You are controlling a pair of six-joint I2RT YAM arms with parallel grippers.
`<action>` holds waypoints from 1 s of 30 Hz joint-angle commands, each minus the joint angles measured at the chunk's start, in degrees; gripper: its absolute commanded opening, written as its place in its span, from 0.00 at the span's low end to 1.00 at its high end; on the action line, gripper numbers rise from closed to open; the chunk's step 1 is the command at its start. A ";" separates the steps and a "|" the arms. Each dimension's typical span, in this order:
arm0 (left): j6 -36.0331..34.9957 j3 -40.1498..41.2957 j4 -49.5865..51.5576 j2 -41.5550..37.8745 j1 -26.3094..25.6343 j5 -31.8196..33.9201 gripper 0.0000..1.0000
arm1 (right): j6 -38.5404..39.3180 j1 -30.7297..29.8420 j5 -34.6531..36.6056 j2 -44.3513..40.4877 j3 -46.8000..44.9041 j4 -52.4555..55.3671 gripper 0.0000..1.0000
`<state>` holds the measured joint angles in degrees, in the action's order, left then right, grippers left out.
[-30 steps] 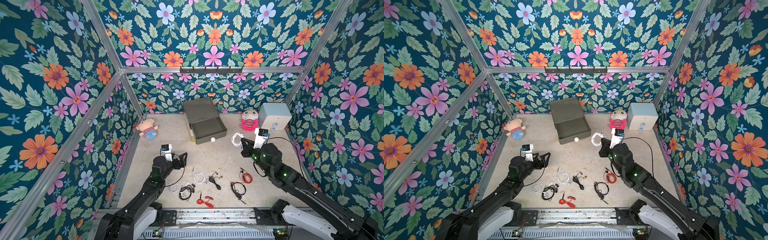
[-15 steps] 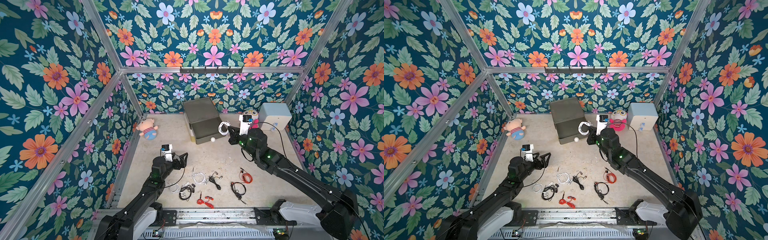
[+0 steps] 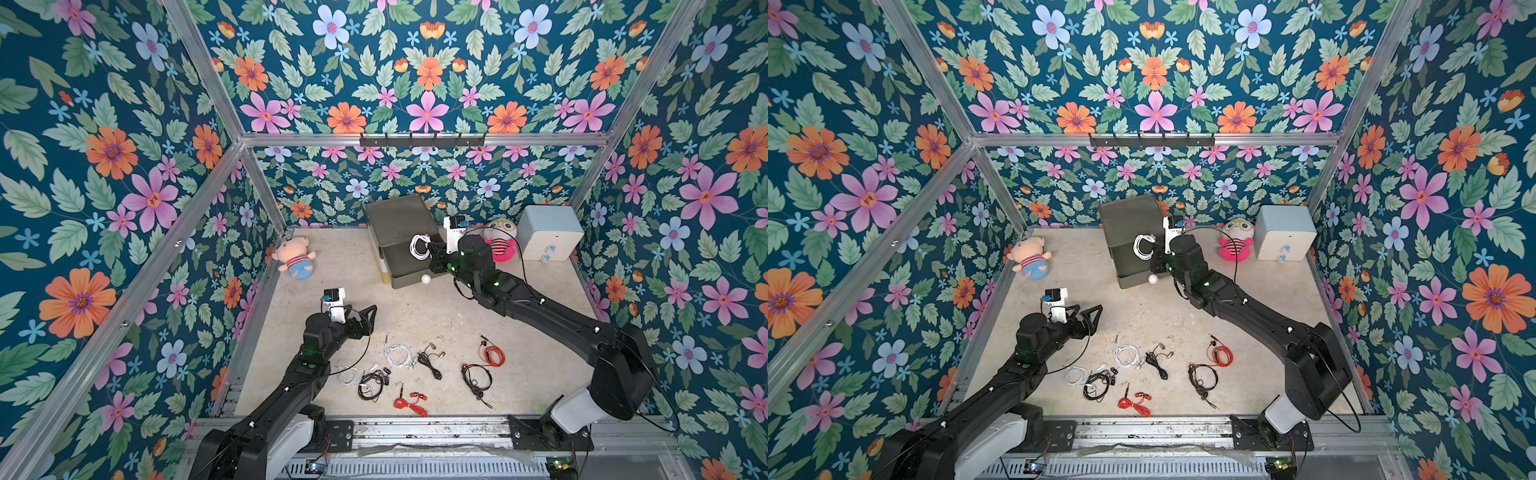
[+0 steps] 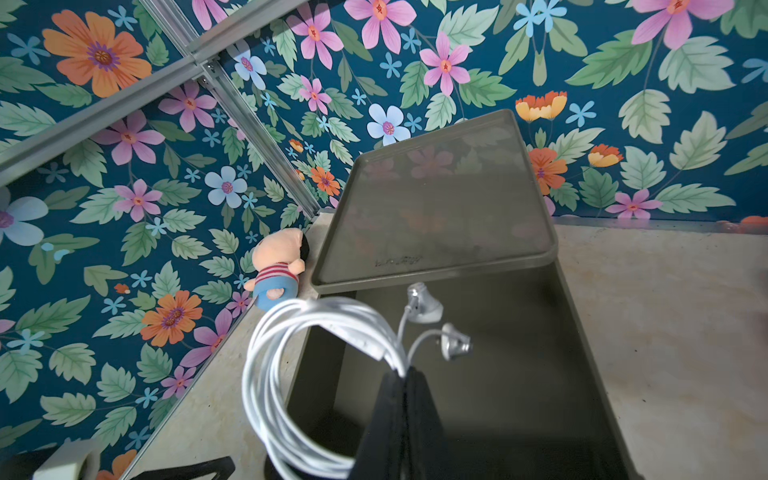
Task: Place the wired earphones into the drawer by color
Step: Place the wired earphones in the drawer.
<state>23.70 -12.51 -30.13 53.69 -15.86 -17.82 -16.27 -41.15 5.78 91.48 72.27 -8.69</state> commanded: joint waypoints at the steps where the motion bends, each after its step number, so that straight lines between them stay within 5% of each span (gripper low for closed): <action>1: 0.26 0.03 -1.42 0.01 -0.05 0.12 0.99 | -0.20 -0.04 -0.68 2.75 2.01 -0.12 0.00; 10: 0.22 -0.06 -1.60 0.59 -0.05 -0.17 0.99 | -0.42 0.06 -0.60 8.31 4.19 0.97 0.00; 16: 0.11 -0.07 -1.82 0.88 -0.05 -0.47 0.99 | -0.43 -0.03 0.01 7.81 4.46 2.05 0.29; 23: -0.06 -0.14 -1.95 1.13 -0.05 -1.19 0.99 | -0.43 0.03 1.06 3.97 1.52 2.03 0.40; 30: -0.76 -0.90 0.23 1.27 -0.70 -0.04 0.98 | 0.16 0.18 5.53 -9.04 -8.94 1.05 0.49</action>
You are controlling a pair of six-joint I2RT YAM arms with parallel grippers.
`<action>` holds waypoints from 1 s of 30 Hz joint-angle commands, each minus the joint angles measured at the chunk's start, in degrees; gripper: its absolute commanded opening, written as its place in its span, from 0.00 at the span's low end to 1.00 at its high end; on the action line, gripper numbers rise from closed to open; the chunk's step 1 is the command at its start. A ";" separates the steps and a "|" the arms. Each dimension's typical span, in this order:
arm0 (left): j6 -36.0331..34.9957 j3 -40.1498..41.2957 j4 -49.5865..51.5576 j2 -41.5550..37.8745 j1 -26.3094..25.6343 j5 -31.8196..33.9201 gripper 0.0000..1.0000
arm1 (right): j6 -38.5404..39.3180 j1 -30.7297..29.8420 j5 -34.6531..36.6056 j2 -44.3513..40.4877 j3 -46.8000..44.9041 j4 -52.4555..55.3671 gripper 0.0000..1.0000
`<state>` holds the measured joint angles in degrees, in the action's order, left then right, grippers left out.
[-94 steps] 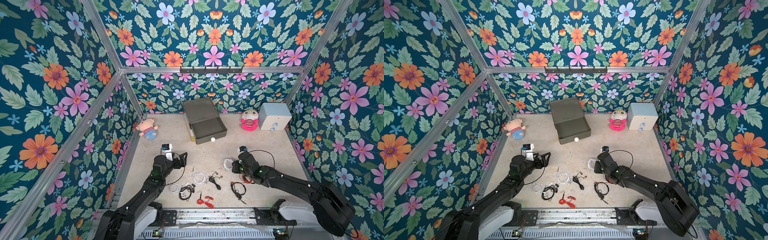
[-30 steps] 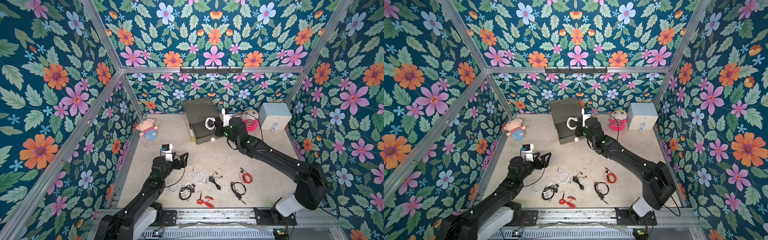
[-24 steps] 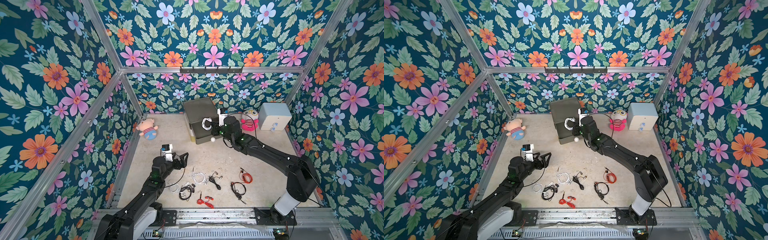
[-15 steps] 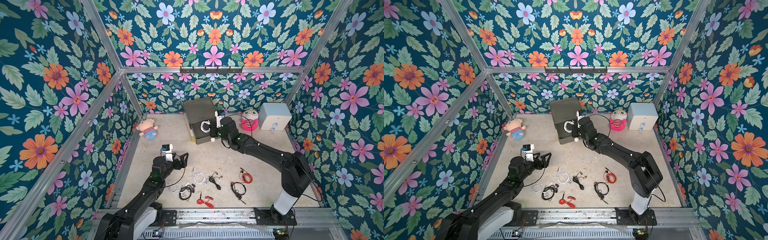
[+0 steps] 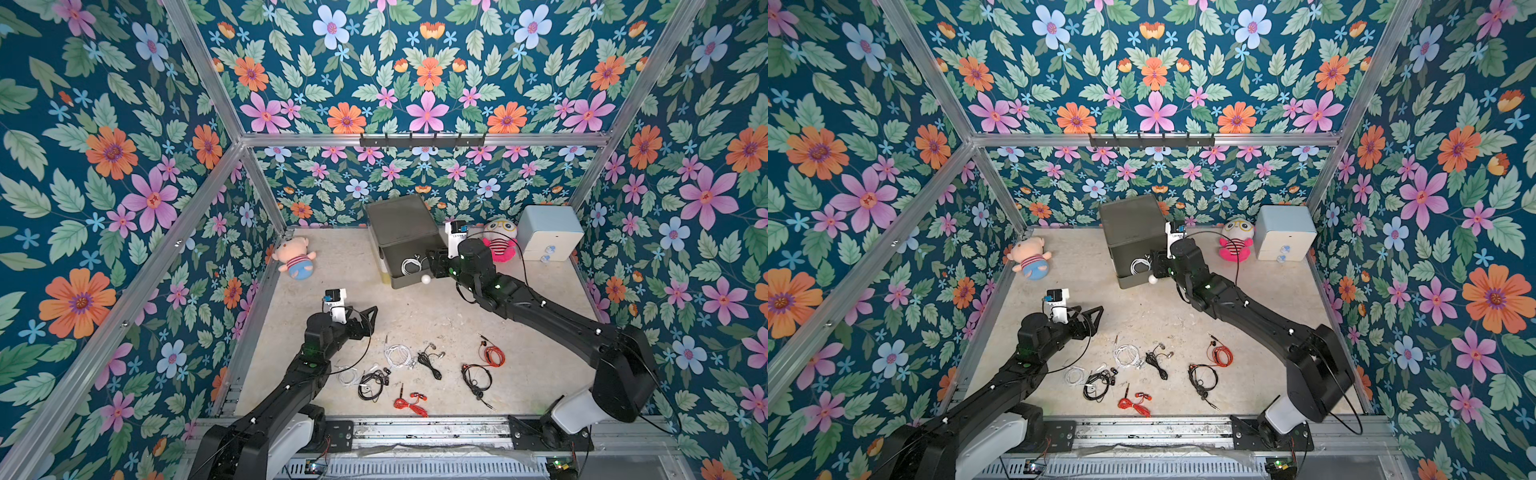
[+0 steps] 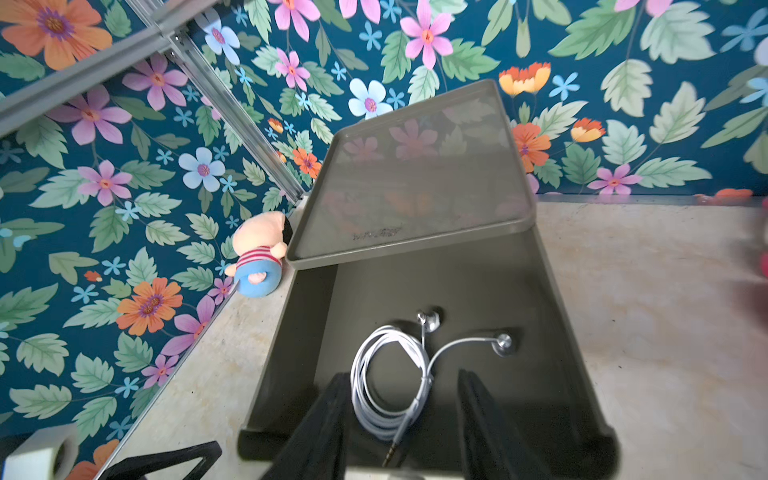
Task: Place the wired earphones into the drawer by color
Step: Place the wired earphones in the drawer, then pick up the wired earphones from the center of the board.
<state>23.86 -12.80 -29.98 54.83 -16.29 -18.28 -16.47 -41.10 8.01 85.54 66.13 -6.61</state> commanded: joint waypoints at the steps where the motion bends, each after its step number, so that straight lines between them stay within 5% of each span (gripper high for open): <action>1: -1.00 -1.02 1.00 0.32 -0.47 1.09 0.97 | 0.63 0.12 4.23 -5.13 -4.81 -0.96 0.50; 10: 1.28 -6.38 12.72 2.71 -5.10 7.42 0.94 | 2.89 0.96 12.61 -24.02 -25.11 -3.23 0.54; 18: 5.14 -10.81 26.11 2.06 -11.15 14.75 0.90 | 5.56 1.10 19.39 -40.74 -45.28 -14.32 0.68; 30: 13.58 -13.64 33.49 8.66 -21.72 22.27 0.73 | 8.36 1.09 20.48 -44.32 -60.59 -29.32 0.71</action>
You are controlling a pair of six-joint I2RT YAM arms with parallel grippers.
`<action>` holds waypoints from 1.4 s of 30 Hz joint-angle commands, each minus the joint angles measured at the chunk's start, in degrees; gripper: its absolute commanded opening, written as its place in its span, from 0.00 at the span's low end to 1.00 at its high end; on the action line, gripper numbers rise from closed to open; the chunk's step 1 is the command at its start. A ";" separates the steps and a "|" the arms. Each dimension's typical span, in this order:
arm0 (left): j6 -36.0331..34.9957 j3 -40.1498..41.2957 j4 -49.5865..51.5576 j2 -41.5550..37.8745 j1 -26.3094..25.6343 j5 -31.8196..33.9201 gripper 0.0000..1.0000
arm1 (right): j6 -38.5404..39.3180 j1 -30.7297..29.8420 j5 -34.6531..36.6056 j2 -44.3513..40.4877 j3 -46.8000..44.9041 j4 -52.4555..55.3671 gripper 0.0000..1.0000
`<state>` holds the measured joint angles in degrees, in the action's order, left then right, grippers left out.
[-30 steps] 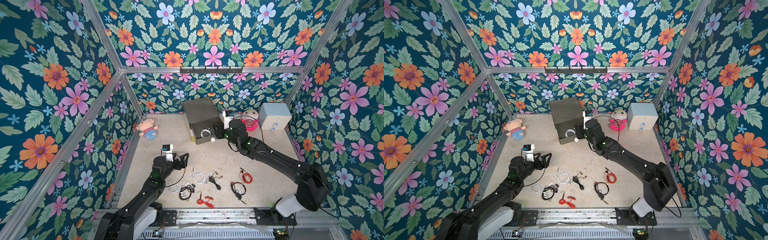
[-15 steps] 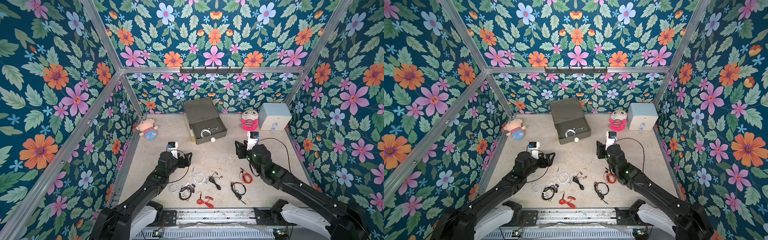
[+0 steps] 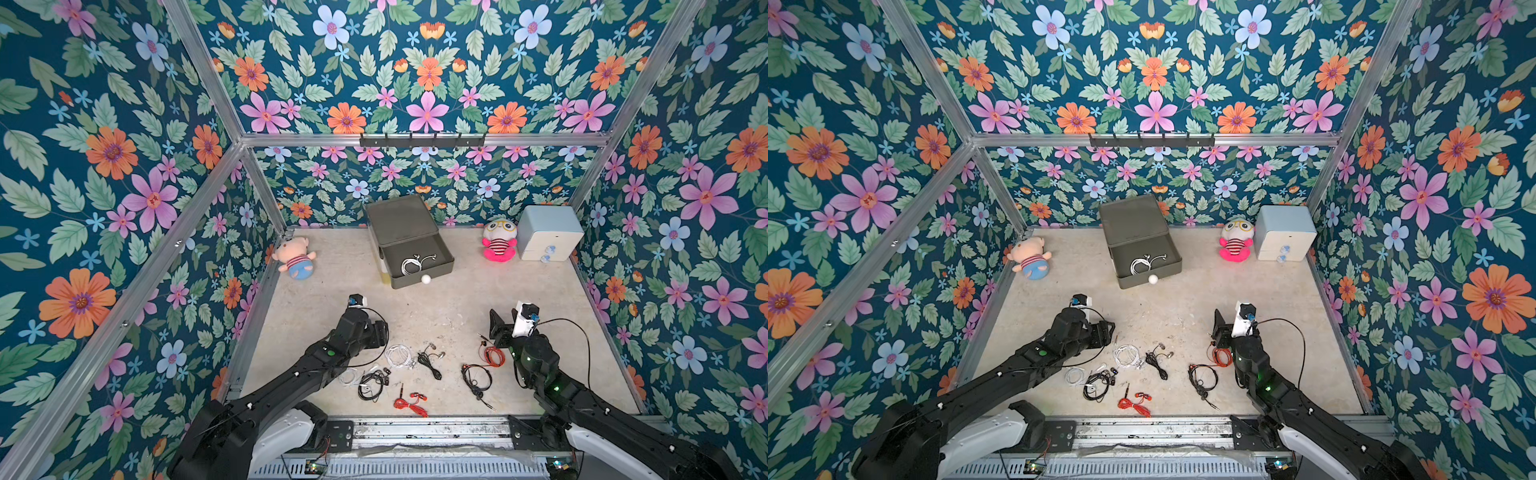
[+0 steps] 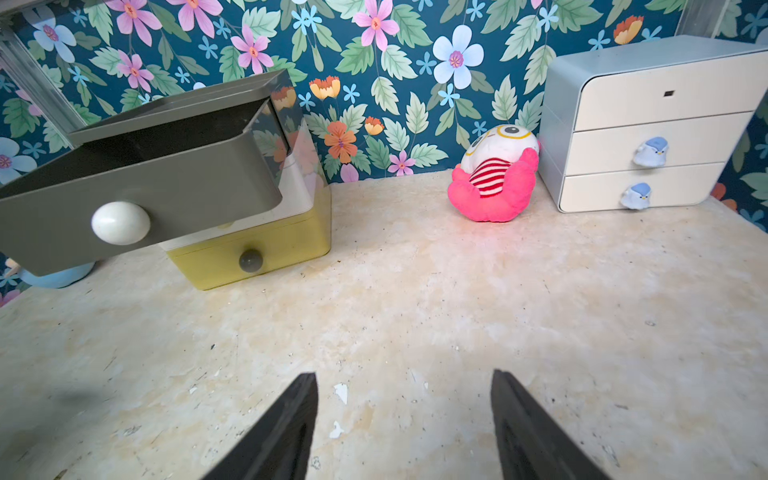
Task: Place the wired earphones into the drawer by color
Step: Pick up the wired earphones from the center of the board.
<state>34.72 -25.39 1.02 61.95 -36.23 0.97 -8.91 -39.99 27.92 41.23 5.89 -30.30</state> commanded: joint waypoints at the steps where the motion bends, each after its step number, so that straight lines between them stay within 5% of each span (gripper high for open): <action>1: 3.24 -1.55 3.08 2.50 -3.10 3.89 0.71 | 0.75 -0.05 0.26 -0.10 -0.59 -5.77 0.71; 17: 10.57 -3.29 8.11 8.63 -14.04 10.72 0.55 | 1.03 -0.07 -1.61 -1.07 -1.58 -6.17 0.71; 36: 14.23 -0.28 7.30 9.82 -16.68 9.41 0.43 | 1.04 -0.08 -1.56 -0.10 -1.67 -6.79 0.71; 42: 14.06 -0.72 6.48 11.76 -17.03 9.16 0.29 | 1.02 -0.02 -1.55 -0.19 -1.85 -6.98 0.71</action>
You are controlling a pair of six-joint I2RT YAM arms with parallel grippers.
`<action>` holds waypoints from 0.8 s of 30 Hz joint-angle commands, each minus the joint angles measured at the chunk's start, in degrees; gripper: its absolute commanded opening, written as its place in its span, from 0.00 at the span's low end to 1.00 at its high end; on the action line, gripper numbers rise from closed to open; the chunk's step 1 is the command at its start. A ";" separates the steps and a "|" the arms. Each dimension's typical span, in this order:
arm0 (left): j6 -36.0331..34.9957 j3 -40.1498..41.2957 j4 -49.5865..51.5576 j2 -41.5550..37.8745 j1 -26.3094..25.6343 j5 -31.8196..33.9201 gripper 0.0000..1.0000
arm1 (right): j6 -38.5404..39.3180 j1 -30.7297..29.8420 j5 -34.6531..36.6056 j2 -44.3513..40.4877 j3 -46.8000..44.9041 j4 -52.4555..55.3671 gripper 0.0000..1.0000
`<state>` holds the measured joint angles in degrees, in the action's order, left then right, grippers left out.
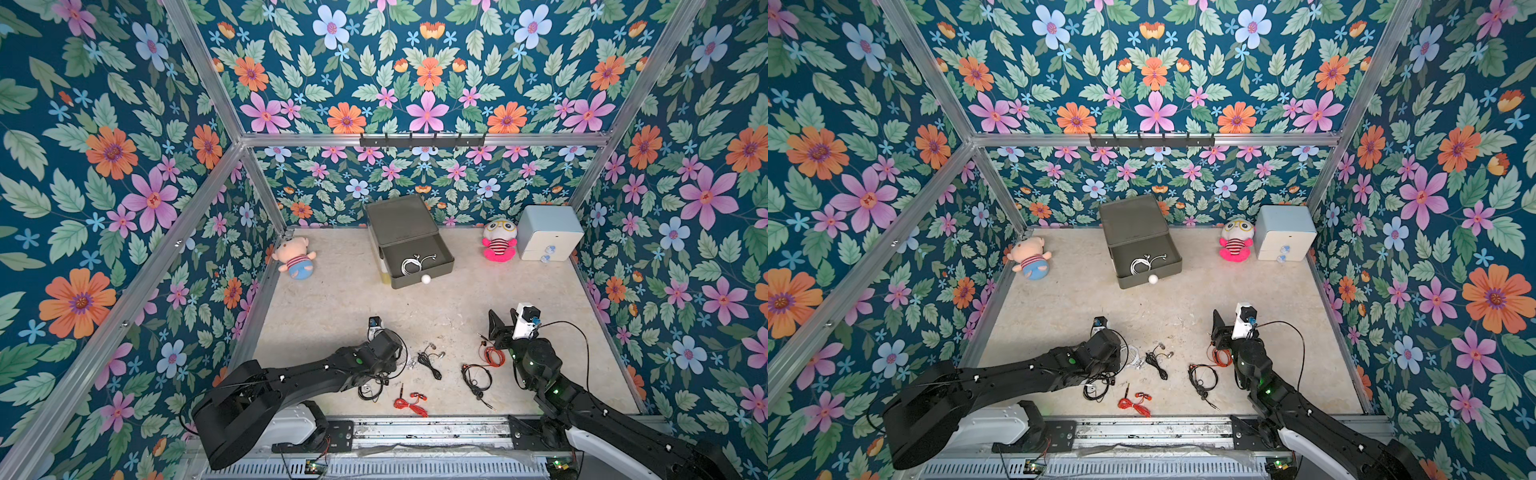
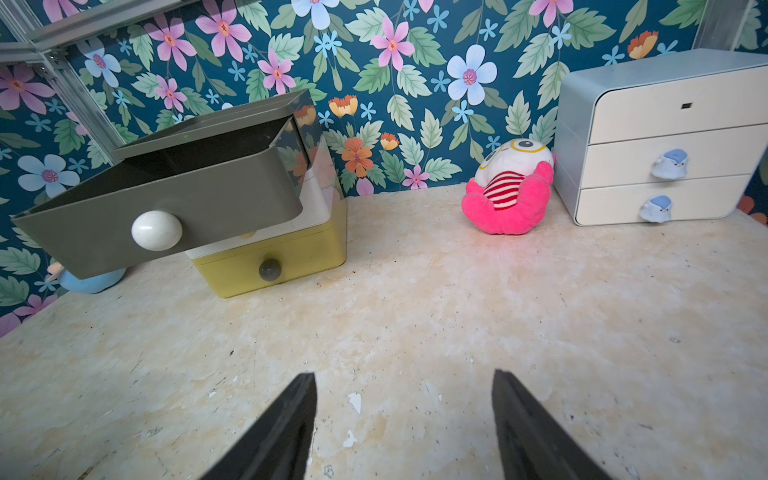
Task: Place the wired earphones into the drawer by color
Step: Pick up the wired earphones from the center of the board.
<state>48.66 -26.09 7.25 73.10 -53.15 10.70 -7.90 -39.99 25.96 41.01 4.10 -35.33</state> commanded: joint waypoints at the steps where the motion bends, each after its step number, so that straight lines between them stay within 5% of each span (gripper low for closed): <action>1: 0.13 0.06 -0.01 0.77 -0.16 -0.63 0.27 | 0.08 -0.09 0.40 -0.02 -0.07 -1.94 0.71; 10: 0.89 0.23 -1.53 1.63 -0.38 -0.63 0.00 | 0.15 -0.02 0.50 0.03 -0.22 -2.34 0.71; 24: 3.78 1.07 -1.97 -2.88 -0.38 4.65 0.00 | 1.01 -0.09 0.70 0.64 -1.49 -5.53 0.72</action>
<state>52.12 -24.97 5.74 71.20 -53.56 13.21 -7.57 -39.99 26.00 41.23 2.31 -37.91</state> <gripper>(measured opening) 0.074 0.718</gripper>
